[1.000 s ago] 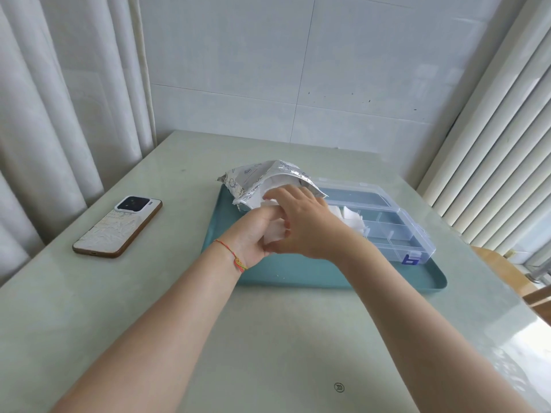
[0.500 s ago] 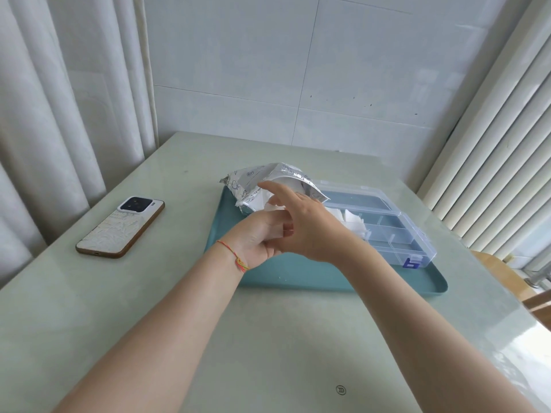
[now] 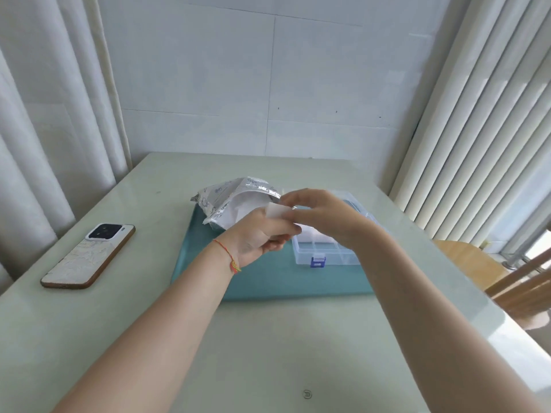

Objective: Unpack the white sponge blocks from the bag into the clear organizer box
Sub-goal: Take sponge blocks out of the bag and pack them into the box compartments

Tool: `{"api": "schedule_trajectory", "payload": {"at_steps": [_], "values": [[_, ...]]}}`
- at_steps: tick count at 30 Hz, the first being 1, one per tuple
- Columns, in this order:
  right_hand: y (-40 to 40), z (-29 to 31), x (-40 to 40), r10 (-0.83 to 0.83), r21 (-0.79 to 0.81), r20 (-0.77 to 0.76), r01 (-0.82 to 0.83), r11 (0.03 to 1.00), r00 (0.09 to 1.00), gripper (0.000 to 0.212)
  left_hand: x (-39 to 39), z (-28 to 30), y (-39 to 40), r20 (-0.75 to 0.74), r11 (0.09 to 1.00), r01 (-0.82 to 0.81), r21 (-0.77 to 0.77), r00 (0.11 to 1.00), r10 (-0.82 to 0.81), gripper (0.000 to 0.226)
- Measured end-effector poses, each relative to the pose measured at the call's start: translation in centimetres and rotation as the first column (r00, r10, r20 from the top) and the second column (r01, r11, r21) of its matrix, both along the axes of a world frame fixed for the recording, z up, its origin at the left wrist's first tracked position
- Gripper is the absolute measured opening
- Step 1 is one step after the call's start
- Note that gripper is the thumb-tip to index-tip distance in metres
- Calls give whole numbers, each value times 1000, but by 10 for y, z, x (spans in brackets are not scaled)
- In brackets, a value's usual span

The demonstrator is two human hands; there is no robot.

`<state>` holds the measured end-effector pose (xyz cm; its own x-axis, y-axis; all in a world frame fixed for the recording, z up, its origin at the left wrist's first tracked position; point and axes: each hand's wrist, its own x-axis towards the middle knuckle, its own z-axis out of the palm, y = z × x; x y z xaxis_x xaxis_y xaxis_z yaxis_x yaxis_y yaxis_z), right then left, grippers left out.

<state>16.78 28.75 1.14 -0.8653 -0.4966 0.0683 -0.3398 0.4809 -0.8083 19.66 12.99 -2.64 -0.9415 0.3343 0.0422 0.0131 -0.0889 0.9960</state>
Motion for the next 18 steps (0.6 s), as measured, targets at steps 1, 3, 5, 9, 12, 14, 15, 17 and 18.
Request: {"api": "schedule_trajectory", "payload": {"at_steps": [1,3,5,9,12,14,15,17,18], "values": [[7,-1,-3,-17,-48,41,19,999,999,21,-3,3,6,-6,1000,22,-13,1000,-22,12],[23,-2,-12,-84,-170,85,97,981,993,25,-11,9,20,6,999,29,-40,1000,-29,15],[41,-2,-26,-213,-301,97,232,925,972,14,-21,10,35,26,992,-83,-97,996,86,22],[71,-5,-54,-446,-294,119,461,837,887,6,-43,-5,53,-221,816,-432,-383,901,373,19],[76,-12,-70,-468,-96,107,477,874,877,14,-56,-13,60,-366,634,-463,-619,885,289,20],[72,-20,-81,-481,11,89,482,876,872,16,-62,-14,64,-348,547,-424,-722,905,244,29],[69,-24,-85,-487,47,79,485,873,870,18,-64,-14,65,-335,523,-406,-749,914,230,32],[64,-33,-95,-490,120,54,481,868,870,20,-69,-15,67,-326,488,-384,-783,923,204,34],[63,-36,-97,-482,166,40,470,867,875,17,-70,-15,66,-328,475,-380,-793,925,192,35]]}}
